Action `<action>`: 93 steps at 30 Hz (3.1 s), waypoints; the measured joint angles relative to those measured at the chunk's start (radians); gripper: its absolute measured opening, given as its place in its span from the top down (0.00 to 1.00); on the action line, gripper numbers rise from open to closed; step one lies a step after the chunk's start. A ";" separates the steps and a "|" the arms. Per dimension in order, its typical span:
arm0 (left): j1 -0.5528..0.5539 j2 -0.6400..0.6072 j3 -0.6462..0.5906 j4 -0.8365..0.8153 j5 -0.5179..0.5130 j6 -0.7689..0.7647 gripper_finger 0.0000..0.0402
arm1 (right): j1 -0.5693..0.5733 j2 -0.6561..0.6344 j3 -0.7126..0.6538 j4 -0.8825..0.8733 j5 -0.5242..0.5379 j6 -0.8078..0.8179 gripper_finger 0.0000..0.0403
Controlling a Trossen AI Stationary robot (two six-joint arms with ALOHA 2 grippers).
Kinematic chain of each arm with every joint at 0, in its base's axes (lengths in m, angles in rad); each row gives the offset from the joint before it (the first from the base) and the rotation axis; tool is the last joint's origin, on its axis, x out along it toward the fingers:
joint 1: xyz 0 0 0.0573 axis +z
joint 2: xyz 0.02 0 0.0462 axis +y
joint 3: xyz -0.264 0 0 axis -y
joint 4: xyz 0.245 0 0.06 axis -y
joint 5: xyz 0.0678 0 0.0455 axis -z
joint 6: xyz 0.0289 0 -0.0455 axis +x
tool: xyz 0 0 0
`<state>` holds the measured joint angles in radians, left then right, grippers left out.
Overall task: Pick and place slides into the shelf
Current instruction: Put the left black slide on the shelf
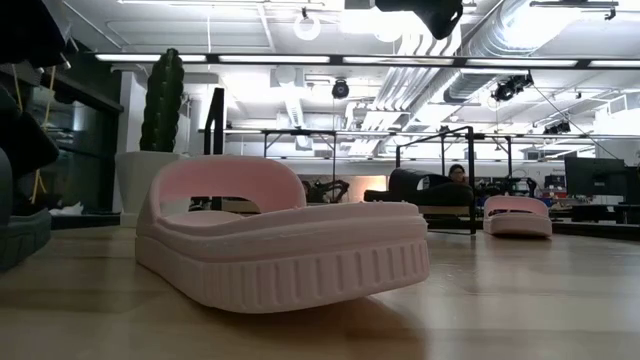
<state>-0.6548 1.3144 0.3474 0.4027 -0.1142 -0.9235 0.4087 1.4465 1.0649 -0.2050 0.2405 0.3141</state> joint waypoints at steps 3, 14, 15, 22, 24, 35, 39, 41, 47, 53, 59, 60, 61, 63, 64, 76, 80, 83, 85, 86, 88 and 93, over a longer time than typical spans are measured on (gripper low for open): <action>0.000 0.008 0.014 -0.014 -0.001 0.002 0.67 | 0.000 0.000 0.000 0.000 0.000 0.000 0.74; 0.000 0.193 0.112 -0.007 0.054 0.008 0.67 | 0.000 0.000 0.000 0.000 0.014 0.000 0.74; 0.000 0.205 0.129 -0.009 0.066 0.017 0.67 | 0.000 0.000 0.000 0.000 0.018 0.000 0.74; 0.000 0.287 0.225 -0.012 0.108 0.077 0.67 | 0.001 0.000 0.000 0.000 0.018 0.000 0.74; 0.000 0.304 0.237 -0.014 0.111 0.081 0.67 | 0.003 0.001 0.000 0.000 0.021 0.000 0.74; 0.000 0.330 0.243 -0.014 0.115 0.089 0.67 | 0.013 0.001 0.000 0.000 0.039 0.000 0.74; 0.000 0.330 0.243 -0.013 0.118 0.103 0.71 | 0.013 0.001 0.000 0.000 0.047 0.000 0.74; 0.000 0.330 0.243 -0.012 0.126 0.108 0.76 | 0.013 0.001 0.000 0.000 0.046 0.000 0.74; 0.000 0.330 0.243 -0.007 0.136 0.116 0.95 | 0.013 0.001 0.000 0.000 0.046 0.000 0.74; 0.000 0.329 0.243 -0.007 0.136 0.131 0.95 | 0.013 0.001 0.000 0.000 0.045 0.000 0.74; 0.000 0.329 0.243 -0.007 0.136 0.133 0.98 | 0.013 0.001 0.000 0.000 0.044 0.000 0.74; 0.000 0.329 0.243 -0.007 0.136 0.133 0.99 | 0.013 0.001 0.000 0.000 0.044 0.000 0.74; 0.000 0.329 0.243 -0.007 0.135 0.134 0.98 | 0.013 0.001 0.000 0.000 0.044 0.000 0.74; 0.000 0.329 0.243 -0.007 0.135 0.134 0.97 | 0.013 0.001 0.000 0.000 0.044 0.000 0.74; 0.000 0.329 0.243 -0.007 0.134 0.134 0.97 | 0.013 0.001 0.000 0.000 0.044 0.000 0.74; 0.001 0.293 0.245 0.005 0.152 0.153 0.98 | 0.039 0.001 0.000 0.012 0.143 -0.087 0.74; 0.001 0.254 0.247 0.004 0.153 0.171 0.99 | 0.053 0.001 0.000 0.051 0.142 -0.115 0.74; 0.001 0.218 0.247 -0.004 0.148 0.192 0.99 | 0.058 0.001 0.000 0.109 0.123 -0.155 0.74; 0.002 0.194 0.248 -0.020 0.141 0.196 0.98 | 0.059 0.001 0.000 0.144 0.099 -0.165 0.74; 0.006 0.180 0.248 -0.034 0.138 0.202 0.98 | 0.059 0.001 0.000 0.159 0.086 -0.166 0.74; 0.011 0.153 0.248 -0.056 0.135 0.210 0.98 | 0.059 0.001 0.000 0.188 0.051 -0.182 0.74; 0.045 0.077 0.248 -0.105 0.133 0.231 0.98 | 0.072 0.009 -0.001 0.266 -0.061 -0.273 0.74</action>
<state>-0.6097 1.3915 0.5953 0.2982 0.0187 -0.6922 0.4806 1.4556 1.0643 0.0607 0.1798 0.0408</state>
